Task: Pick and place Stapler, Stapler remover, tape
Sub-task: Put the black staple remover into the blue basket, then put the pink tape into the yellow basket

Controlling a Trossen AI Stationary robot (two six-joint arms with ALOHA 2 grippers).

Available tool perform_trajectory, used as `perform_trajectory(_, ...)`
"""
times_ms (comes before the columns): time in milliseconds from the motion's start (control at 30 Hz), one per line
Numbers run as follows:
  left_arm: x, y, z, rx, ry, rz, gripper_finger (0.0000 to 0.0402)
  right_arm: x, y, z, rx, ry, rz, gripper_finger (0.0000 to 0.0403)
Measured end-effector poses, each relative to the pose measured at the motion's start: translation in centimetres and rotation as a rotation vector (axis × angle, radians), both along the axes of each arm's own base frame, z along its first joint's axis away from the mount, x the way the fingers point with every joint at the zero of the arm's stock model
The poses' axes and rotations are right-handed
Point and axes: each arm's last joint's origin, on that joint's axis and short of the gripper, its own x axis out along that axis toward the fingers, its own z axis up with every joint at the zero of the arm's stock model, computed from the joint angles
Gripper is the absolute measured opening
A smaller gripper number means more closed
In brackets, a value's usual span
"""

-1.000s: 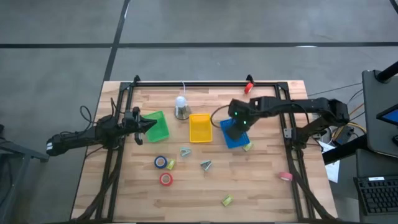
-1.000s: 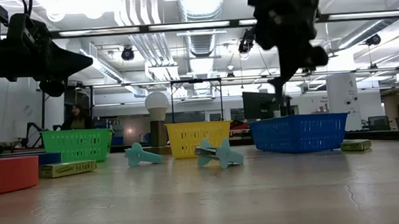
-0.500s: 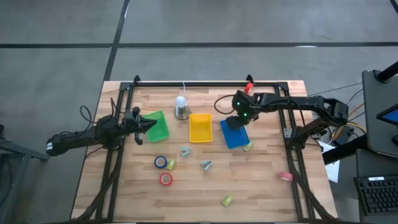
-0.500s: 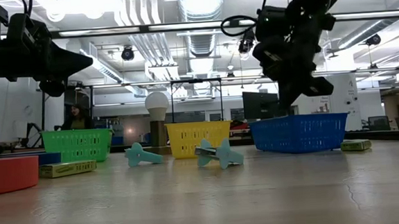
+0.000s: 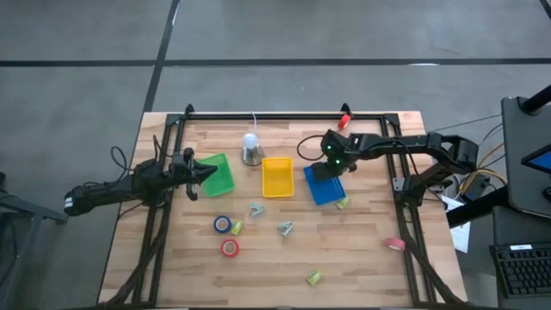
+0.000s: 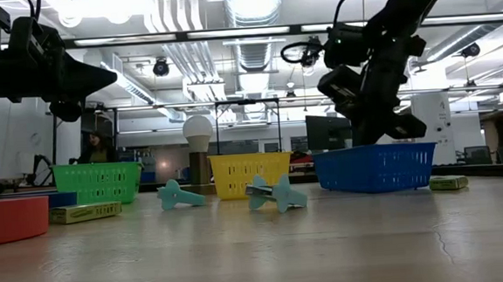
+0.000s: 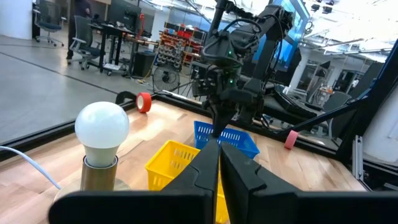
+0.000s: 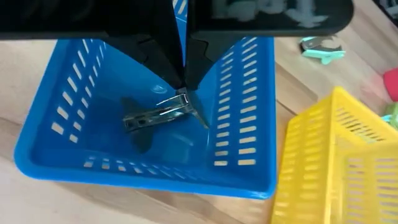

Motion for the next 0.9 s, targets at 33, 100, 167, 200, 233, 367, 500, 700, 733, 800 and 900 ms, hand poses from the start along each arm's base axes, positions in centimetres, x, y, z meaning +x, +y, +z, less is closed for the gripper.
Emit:
perform_trajectory(33, 0.0, 0.0, 0.0, 0.000, 0.000, 0.000, 0.0019, 0.0, 0.0, 0.1, -0.002, -0.002, 0.001, 0.0008)
perform_trajectory(100, 0.0, 0.0, 0.0, 0.000, 0.000, 0.000, 0.0019, 0.2, -0.1, 0.2, -0.007, -0.013, 0.001, 0.0009)
perform_trajectory(167, 0.0, 0.0, 0.0, 0.000, 0.000, 0.000, 0.0019, 0.2, -0.1, 0.4, -0.009, -0.018, 0.001, 0.0011)
perform_trajectory(200, 0.0, 0.0, 0.0, 0.000, 0.000, 0.000, 0.0019, 0.3, -0.1, 0.4, -0.010, -0.020, 0.001, 0.0014)
perform_trajectory(233, 0.0, 0.0, 0.0, 0.000, 0.000, 0.000, 0.0019, 0.3, -0.1, 0.5, -0.010, -0.021, 0.001, 0.0019)
perform_trajectory(367, 0.0, 0.0, 0.0, 0.000, 0.000, 0.000, 0.0019, 0.2, -0.1, 0.4, -0.008, -0.016, 0.001, 0.0053)
perform_trajectory(500, 0.0, 0.0, 0.0, 0.000, 0.000, 0.000, 0.0019, 0.2, -0.1, 0.5, -0.009, -0.014, 0.006, 0.0097)
perform_trajectory(700, 0.0, 0.0, 0.0, 0.000, 0.000, 0.000, 0.0019, 0.1, 0.4, 2.4, 0.027, -0.109, 0.075, 0.0145)
perform_trajectory(733, 0.0, 0.0, 0.0, 0.000, 0.000, 0.000, 0.0019, -0.1, 0.6, 2.8, 0.028, -0.123, 0.084, 0.0151)
perform_trajectory(800, 0.0, 0.0, 0.0, 0.000, 0.000, 0.000, 0.0019, -0.7, 1.3, 3.9, 0.020, -0.149, 0.116, 0.0160)
perform_trajectory(900, 0.0, 0.0, 0.0, 0.000, 0.000, 0.000, 0.0019, -2.1, 2.8, 5.6, 0.019, -0.157, 0.161, 0.0169)
